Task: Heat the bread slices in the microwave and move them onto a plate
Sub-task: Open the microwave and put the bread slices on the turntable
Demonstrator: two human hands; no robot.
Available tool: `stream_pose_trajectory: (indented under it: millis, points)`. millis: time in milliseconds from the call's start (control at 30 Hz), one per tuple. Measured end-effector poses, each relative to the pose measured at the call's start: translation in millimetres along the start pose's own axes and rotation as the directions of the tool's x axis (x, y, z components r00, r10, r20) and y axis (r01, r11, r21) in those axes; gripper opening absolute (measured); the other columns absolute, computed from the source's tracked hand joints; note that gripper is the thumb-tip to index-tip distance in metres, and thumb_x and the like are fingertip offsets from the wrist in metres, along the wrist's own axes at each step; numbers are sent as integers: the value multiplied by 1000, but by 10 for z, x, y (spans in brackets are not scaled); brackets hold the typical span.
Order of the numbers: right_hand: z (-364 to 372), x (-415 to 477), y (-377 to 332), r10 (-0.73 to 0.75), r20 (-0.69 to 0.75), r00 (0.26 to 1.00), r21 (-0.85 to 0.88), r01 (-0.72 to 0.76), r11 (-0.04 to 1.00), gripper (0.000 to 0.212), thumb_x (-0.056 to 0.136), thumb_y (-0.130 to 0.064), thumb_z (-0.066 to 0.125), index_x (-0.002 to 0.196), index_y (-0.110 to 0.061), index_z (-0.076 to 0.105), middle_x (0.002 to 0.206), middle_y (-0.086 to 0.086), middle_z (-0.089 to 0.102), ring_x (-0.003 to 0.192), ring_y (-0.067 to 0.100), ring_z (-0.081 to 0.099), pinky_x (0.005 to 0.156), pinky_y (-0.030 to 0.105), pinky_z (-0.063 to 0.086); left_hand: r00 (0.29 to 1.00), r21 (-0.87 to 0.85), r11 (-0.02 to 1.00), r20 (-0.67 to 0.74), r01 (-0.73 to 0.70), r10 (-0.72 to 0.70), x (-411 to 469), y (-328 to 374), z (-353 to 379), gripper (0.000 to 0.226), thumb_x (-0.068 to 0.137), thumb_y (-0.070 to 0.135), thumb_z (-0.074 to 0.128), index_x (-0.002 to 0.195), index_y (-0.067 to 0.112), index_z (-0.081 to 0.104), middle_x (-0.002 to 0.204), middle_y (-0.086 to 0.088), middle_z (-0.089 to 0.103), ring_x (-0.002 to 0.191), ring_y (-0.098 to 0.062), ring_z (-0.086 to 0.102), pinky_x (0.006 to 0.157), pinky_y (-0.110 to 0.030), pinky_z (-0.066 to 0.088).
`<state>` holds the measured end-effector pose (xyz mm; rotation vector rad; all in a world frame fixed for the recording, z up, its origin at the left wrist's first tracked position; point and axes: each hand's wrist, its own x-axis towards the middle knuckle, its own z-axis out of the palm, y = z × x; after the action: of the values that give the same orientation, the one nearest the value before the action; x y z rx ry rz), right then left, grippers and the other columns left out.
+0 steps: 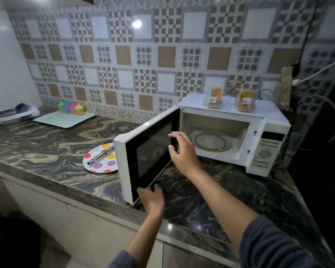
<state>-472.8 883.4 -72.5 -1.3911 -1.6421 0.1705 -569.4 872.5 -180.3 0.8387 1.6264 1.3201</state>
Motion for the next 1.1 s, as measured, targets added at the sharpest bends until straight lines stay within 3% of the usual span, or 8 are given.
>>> stream_pose_trajectory:
  millis: [100,233,400,533,633,733,900,1100]
  points:
    - [-388,148,244,43,-83,996,-43,-47,998,29,89,-7,51,118,-9,55,123,6,53,117,17,48,95,16,30,999,12,1000,47,9,-9,-25,253,396,47,88,12,52,127,-12,40,130,-29,49,122,-39,45,104,-40,36]
    - [-851,393,622,99,-194,976,-88,-117,989,27,90,-8,52,117,-9,55,121,7,54,116,19,50,93,19,34,983,-54,998,179,-36,45,-108,773,1023,48,90,20,48,130,-5,40,130,-21,50,120,-36,47,105,-43,36]
    - [-1427,831,1089,146,-302,942,-141,-196,970,26,90,-9,52,116,-10,55,121,6,56,116,18,50,93,18,34,903,-174,951,310,-255,298,25,1553,1770,40,90,18,46,127,2,45,120,-10,56,113,-28,52,98,-38,40]
    - [-1873,1315,1451,216,-378,900,-166,-296,941,28,90,-12,54,118,-9,54,121,11,55,113,24,52,87,22,36,805,-194,885,368,-422,465,280,2042,2354,48,93,16,44,138,3,35,138,-13,44,128,-25,42,107,-37,33]
    - [-2098,1626,1705,349,-368,862,-167,-430,887,38,90,-20,54,127,-10,47,129,13,49,118,27,47,88,27,37,748,-82,836,407,-542,524,526,2264,2710,59,92,24,49,142,0,27,147,-15,34,136,-28,32,110,-37,27]
    - [-2175,1842,1982,501,-320,804,-170,-569,804,57,88,-35,56,137,-12,36,137,16,42,125,33,42,97,36,38,727,115,775,454,-621,515,731,2371,2966,76,88,36,57,143,0,21,149,-18,28,138,-31,25,110,-41,25]
    - [-2142,2024,2278,690,-189,699,-121,-714,690,87,81,-55,59,143,-8,21,144,17,38,129,35,40,103,41,39,745,377,711,592,-593,308,993,2399,3202,103,73,57,66,144,3,15,147,-17,32,134,-35,32,110,-45,30]
    - [-1977,2121,2423,667,-214,713,-25,-687,726,67,73,-39,75,125,-10,44,122,11,60,109,29,57,91,37,47,716,346,712,626,-611,310,1114,2355,3339,77,66,49,76,123,8,44,117,-10,61,106,-25,58,93,-39,49]
